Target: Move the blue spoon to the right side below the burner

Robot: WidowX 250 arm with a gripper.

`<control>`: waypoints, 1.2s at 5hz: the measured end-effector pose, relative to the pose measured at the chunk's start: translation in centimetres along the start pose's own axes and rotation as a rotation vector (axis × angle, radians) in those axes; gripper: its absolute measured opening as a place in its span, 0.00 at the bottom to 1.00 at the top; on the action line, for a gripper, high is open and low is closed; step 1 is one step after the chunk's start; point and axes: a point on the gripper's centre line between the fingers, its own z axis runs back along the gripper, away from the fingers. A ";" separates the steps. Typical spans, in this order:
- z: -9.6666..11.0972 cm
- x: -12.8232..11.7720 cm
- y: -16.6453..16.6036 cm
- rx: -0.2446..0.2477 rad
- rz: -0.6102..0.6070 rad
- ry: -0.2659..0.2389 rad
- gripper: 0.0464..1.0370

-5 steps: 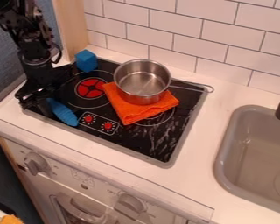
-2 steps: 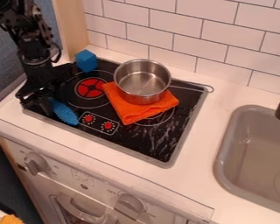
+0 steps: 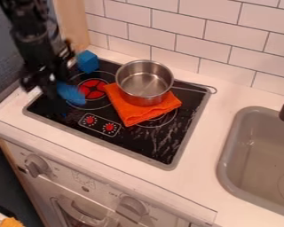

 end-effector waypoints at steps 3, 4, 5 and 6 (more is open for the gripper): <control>1.7 -10.3 -0.4 -0.049 -0.015 0.069 0.33; 1.4 -14.1 -0.5 -0.047 -0.045 0.074 0.33; 1.1 -16.3 -0.9 -0.048 -0.078 0.055 0.33; -0.9 -18.2 -0.6 0.007 -0.109 0.047 0.33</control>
